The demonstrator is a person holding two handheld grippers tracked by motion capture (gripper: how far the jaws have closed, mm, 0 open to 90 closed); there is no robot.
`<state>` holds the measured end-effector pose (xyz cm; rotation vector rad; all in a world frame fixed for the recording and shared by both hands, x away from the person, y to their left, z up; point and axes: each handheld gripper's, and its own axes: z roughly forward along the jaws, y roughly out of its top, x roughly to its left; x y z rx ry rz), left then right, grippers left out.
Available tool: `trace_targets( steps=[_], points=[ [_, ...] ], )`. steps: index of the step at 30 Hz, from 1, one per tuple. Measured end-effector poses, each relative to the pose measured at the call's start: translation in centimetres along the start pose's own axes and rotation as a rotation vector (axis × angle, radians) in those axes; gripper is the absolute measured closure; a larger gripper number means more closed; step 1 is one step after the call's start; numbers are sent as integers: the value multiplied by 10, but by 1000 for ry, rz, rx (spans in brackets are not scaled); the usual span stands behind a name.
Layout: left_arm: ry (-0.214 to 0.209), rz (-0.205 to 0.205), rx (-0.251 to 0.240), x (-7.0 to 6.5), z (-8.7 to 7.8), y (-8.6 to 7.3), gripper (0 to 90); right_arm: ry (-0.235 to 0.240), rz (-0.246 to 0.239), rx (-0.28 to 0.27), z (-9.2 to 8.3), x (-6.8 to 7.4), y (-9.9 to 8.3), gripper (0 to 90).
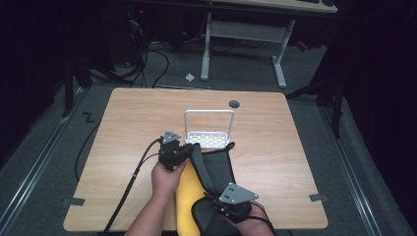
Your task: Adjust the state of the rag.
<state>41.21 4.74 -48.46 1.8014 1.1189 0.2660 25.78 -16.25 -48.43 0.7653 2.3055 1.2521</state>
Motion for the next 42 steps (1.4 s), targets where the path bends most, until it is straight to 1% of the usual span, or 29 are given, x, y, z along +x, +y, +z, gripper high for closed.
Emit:
trace_targets(
  steps=[3,6,8,9,12,14,15,17,18,19,20,21,22,23,25,26,27,28,29,33,34,37,38,40,41,42],
  points=[
    [3,3,29,-7,11,3,828,-15,19,10,-6,-7,-7,805],
    [11,11,64,-12,23,4,824,-25,32,32,-7,-14,-15,802],
    [5,11,73,-15,29,4,824,-26,51,44,-7,-18,-20,803],
    [5,11,73,-15,29,4,823,-26,51,44,-7,-18,-20,803],
    [-4,16,78,-22,36,6,820,-21,57,57,-9,-22,-26,794],
    [-12,10,72,-25,40,7,814,-21,53,69,-10,-22,-28,782],
    [-10,13,81,-27,44,8,812,-26,47,74,-11,-23,-29,775],
    [-12,12,86,-28,46,8,807,-30,51,77,-11,-24,-30,760],
    [-10,7,89,-29,49,8,795,-35,71,73,-13,-27,-32,739],
    [-10,7,89,-29,49,8,782,-35,71,73,-13,-27,-32,739],
    [-20,-10,86,-30,52,8,767,-38,81,57,-16,-31,-33,722],
    [-32,-17,84,-30,53,8,752,-48,85,49,-18,-32,-33,704],
    [-50,-23,81,-30,54,8,718,-63,88,41,-20,-34,-33,688],
    [-50,-23,81,-30,54,8,679,-71,94,34,-23,-36,-33,679],
    [-63,-23,65,-33,55,7,620,-83,107,18,-27,-41,-33,670],
    [-79,-26,53,-35,54,8,593,-91,111,14,-29,-43,-33,669],
    [-79,-26,53,-35,54,8,568,-99,120,7,-31,-46,-32,670],
    [-86,-25,43,-36,53,8,568,-99,120,7,-31,-46,-32,670],
    [-100,-19,28,-38,50,9,531,-110,133,-5,-33,-50,-31,670],
    [-98,-12,20,-37,46,8,517,-114,134,8,-30,-52,-34,671],
    [-98,-15,19,-36,44,8,517,-110,133,20,-27,-52,-35,671],
    [-92,-18,15,-31,37,5,517,-108,128,30,-24,-51,-35,670],
    [-92,-18,15,-31,37,5,518,-105,128,31,-23,-51,-36,671],
    [-84,-14,11,-28,32,3,519,-103,128,35,-22,-51,-36,670],
    [-81,-7,12,-25,27,0,522,-97,122,45,-20,-49,-37,669],
    [-81,-7,12,-25,27,0,522,-97,122,45,-20,-49,-37,669]
  ],
)
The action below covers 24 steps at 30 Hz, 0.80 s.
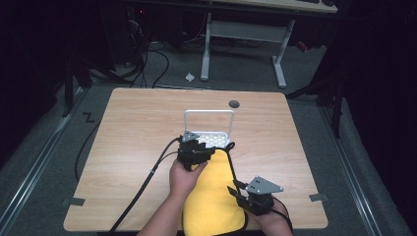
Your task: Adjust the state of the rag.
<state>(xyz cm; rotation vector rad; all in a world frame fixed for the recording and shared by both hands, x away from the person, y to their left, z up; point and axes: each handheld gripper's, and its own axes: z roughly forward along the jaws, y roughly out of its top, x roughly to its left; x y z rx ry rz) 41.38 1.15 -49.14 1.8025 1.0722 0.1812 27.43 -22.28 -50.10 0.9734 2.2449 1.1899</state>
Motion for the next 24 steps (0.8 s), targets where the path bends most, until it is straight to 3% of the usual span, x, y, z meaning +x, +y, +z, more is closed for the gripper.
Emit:
trace_targets(
  steps=[9,12,17,22,24],
  points=[
    [3,18,12,13,-39,-32,545,1,-7,27,6,1,-3,657],
    [13,32,31,13,-58,-50,599,-7,-6,26,6,-1,-3,655],
    [11,83,88,8,-66,-71,687,-8,4,28,7,-3,-4,638],
    [33,132,105,4,-66,-79,692,-7,1,25,8,-3,-4,632],
    [25,149,129,3,-64,-82,750,-11,-3,29,10,-4,-5,616]
  ],
)
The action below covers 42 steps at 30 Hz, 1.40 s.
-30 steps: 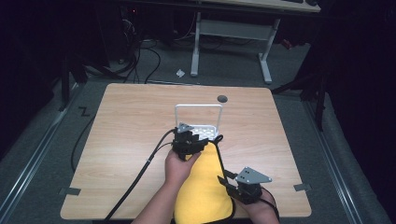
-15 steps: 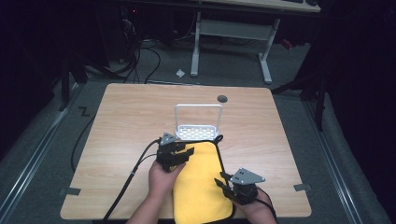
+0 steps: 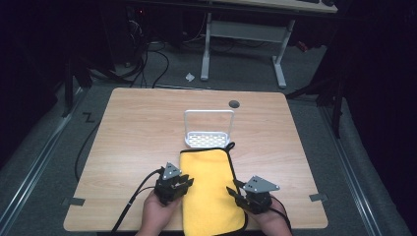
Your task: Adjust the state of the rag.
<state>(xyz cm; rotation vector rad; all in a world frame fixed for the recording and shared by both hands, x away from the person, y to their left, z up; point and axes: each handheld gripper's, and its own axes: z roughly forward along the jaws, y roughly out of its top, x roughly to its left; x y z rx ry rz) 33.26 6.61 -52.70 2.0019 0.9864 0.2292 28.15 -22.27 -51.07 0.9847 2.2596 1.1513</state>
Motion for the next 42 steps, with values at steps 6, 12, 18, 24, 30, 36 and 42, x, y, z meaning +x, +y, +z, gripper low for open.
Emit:
trace_targets(
  steps=[6,12,18,24,30,36,42],
  points=[
    [1,58,38,1,4,-5,823,18,7,-13,4,-3,-2,598],
    [-18,81,33,3,2,-9,823,-2,-26,-3,18,-5,11,643],
    [-22,77,26,4,1,-10,823,-42,39,109,52,-26,28,791],
    [-42,85,58,3,-9,-15,830,-21,26,185,58,-20,20,842],
    [-57,113,88,-4,-22,-24,828,30,1,169,40,-3,7,808],
    [-21,-38,-18,22,-30,-10,656,31,-9,143,40,0,3,771],
    [-38,-210,-28,55,-10,9,432,55,1,130,40,-3,2,769]
  ],
)
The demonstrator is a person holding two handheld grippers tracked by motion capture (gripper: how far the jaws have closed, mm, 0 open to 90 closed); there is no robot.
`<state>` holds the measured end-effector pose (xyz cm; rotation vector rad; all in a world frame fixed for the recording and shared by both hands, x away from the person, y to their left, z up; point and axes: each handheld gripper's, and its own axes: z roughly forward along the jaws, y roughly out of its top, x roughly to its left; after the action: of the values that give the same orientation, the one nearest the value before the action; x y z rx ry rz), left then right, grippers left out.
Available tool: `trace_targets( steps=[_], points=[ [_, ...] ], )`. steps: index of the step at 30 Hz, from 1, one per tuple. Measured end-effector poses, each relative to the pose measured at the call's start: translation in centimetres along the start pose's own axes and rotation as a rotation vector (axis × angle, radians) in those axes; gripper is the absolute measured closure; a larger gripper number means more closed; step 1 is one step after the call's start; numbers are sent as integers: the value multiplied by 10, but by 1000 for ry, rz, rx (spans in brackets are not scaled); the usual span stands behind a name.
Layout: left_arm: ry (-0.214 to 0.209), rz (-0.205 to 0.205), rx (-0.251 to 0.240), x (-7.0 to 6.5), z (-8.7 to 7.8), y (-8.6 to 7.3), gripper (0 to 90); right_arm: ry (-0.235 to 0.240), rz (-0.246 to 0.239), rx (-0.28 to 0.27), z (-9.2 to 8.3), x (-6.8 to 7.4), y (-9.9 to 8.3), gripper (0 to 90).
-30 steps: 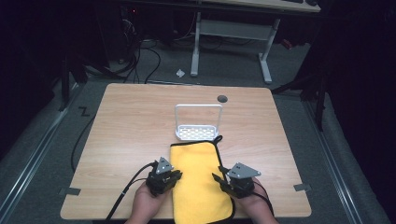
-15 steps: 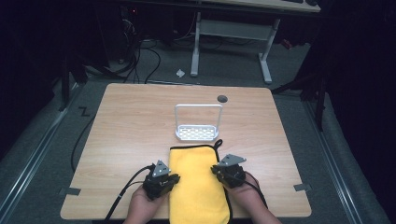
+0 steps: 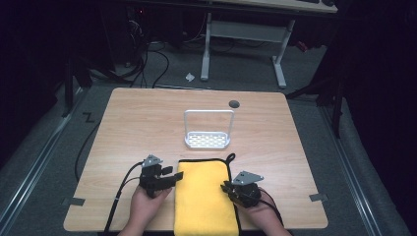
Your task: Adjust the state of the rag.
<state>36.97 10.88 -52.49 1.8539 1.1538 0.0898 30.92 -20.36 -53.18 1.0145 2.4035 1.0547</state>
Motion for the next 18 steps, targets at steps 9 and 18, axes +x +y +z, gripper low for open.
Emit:
trace_targets(
  steps=[9,18],
  points=[
    [34,-41,33,4,25,6,671,29,15,-6,0,-2,0,677],
    [61,38,0,-1,27,-1,811,-60,94,-79,1,-19,19,514]
  ],
)
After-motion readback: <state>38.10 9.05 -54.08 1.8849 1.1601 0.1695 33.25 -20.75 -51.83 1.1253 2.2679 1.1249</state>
